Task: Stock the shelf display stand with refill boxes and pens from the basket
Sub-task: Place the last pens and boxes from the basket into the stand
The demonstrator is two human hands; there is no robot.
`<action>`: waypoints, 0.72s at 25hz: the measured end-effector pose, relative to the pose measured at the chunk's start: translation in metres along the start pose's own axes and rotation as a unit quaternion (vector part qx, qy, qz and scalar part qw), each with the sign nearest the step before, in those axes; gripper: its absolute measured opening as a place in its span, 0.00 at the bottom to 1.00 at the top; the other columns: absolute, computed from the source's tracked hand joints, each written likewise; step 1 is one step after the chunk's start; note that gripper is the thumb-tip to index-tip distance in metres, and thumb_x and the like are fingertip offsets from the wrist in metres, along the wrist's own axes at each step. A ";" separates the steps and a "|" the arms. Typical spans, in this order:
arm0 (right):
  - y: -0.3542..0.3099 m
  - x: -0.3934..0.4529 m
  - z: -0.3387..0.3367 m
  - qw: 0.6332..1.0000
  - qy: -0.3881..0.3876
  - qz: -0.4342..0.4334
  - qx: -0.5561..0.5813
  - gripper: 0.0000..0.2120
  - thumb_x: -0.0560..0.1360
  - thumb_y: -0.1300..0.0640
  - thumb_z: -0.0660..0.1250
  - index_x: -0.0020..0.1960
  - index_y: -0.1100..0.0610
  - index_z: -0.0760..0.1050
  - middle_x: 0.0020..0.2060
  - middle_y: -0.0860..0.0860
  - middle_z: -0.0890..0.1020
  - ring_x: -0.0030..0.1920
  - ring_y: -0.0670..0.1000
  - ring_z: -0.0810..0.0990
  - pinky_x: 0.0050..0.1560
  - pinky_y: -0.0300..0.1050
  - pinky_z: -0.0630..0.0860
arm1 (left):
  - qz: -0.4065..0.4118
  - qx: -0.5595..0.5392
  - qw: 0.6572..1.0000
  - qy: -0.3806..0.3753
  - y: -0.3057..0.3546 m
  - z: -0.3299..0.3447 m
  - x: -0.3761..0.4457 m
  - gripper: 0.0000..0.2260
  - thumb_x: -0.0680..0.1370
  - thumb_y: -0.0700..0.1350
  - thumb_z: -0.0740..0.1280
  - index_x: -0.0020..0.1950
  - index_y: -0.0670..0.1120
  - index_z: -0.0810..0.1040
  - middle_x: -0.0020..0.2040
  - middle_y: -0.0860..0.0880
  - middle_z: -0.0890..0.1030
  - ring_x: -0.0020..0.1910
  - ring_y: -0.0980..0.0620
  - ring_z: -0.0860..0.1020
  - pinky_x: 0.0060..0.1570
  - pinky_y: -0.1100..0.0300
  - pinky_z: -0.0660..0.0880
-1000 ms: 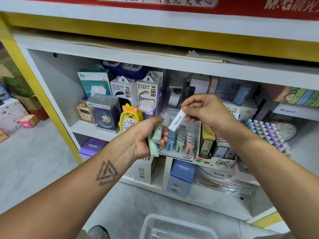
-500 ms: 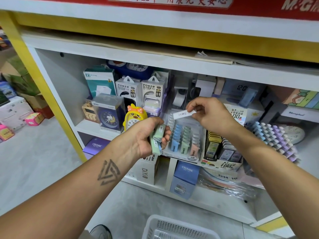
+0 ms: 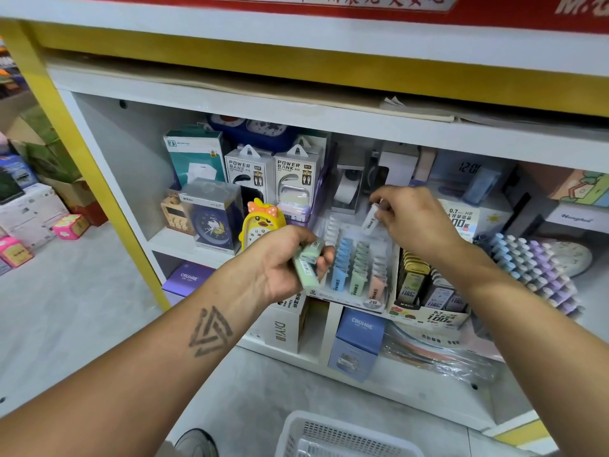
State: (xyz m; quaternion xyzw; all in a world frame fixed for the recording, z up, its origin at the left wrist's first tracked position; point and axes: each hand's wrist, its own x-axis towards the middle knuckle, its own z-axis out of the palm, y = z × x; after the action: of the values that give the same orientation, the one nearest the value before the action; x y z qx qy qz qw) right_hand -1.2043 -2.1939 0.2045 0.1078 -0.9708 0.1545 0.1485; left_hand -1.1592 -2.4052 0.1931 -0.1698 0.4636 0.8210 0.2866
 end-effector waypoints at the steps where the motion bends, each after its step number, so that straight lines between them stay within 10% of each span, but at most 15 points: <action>1: -0.001 0.000 0.001 1.000 -0.003 -0.002 -0.013 0.07 0.79 0.60 0.66 0.57 0.55 0.78 0.47 0.57 0.84 0.47 0.60 0.81 0.50 0.55 0.80 | -0.002 -0.004 1.000 0.002 0.000 0.000 0.000 0.09 0.83 0.38 0.55 0.49 0.36 0.72 0.34 0.40 0.79 0.26 0.50 0.77 0.21 0.65 0.72; 18: -0.003 -0.018 0.001 0.987 -0.105 -0.040 -0.118 0.03 0.74 0.61 0.72 0.48 0.56 0.81 0.47 0.56 0.81 0.47 0.59 0.80 0.49 0.49 0.78 | 0.023 0.102 0.994 0.023 -0.009 0.006 0.003 0.06 0.81 0.37 0.57 0.51 0.39 0.73 0.38 0.42 0.81 0.28 0.50 0.78 0.18 0.68 0.64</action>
State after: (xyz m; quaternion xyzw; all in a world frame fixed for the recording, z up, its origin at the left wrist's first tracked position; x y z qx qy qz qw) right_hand -1.1874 -2.1938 0.1983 0.1435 -0.9874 0.0206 0.0632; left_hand -1.1563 -2.3949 0.1886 -0.1477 0.5555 0.7717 0.2723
